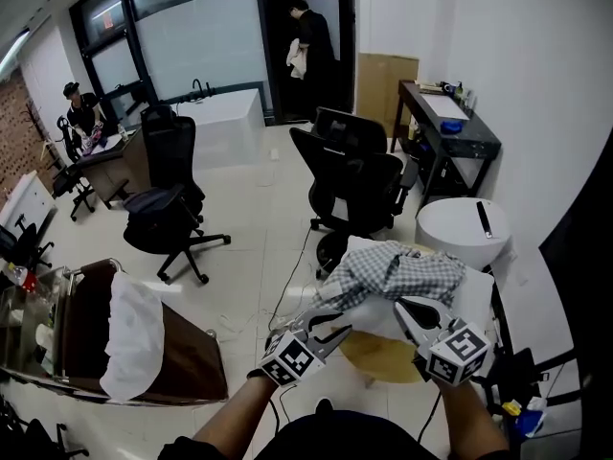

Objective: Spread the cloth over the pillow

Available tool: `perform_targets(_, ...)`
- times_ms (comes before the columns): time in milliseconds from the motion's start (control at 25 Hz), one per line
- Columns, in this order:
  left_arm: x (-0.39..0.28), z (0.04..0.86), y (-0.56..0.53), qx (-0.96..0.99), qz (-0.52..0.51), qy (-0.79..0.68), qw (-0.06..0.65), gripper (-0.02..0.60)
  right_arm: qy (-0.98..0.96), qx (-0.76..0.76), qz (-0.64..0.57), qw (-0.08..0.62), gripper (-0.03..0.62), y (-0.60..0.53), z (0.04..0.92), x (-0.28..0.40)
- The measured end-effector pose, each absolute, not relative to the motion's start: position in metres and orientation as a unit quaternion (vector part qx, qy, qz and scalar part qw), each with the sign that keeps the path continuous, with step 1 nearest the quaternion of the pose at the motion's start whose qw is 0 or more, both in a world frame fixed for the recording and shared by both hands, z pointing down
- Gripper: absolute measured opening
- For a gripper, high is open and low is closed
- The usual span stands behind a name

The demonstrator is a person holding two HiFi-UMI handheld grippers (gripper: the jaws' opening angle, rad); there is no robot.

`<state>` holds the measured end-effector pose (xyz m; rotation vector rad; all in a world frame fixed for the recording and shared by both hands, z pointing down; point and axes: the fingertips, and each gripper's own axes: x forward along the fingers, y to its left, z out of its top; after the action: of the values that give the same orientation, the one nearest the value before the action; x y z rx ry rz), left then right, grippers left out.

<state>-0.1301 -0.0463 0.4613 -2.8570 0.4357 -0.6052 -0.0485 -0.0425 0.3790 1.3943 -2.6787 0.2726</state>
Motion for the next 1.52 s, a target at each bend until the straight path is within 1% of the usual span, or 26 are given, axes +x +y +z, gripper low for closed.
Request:
perform_targets(360, -0.142, 0.467, -0.07, -0.958, -0.213, 0.171, 0.085, 0.103, -0.898, 0.427, 0.08, 0.072, 0.015, -0.079, 0.382, -0.064)
perform_targets(680, -0.144, 0.464, -0.089, -0.946, -0.221, 0.227, 0.066, 0.104, -0.924, 0.362, 0.06, 0.109, 0.035, -0.115, 0.381, -0.075)
perform_targets(720, -0.143, 0.465, -0.089, -0.945, -0.222, 0.232, 0.064, 0.117, -0.926, 0.356, 0.059, 0.11, 0.04, -0.118, 0.381, -0.075)
perform_targets(960, -0.142, 0.474, -0.095, -0.938, -0.225, 0.26, 0.049, 0.125, -0.937, 0.321, 0.054, 0.122, 0.048, -0.131, 0.387, -0.08)
perform_targets(1280, -0.142, 0.485, -0.103, -0.925, -0.24, 0.292, 0.035, 0.127, -0.945, 0.292, 0.046, 0.139, 0.062, -0.143, 0.394, -0.074)
perform_targets(1520, -0.138, 0.496, -0.104, -0.916, -0.253, 0.31, 0.024, 0.141, -0.946, 0.272, 0.039, 0.171, 0.079, -0.151, 0.411, -0.063)
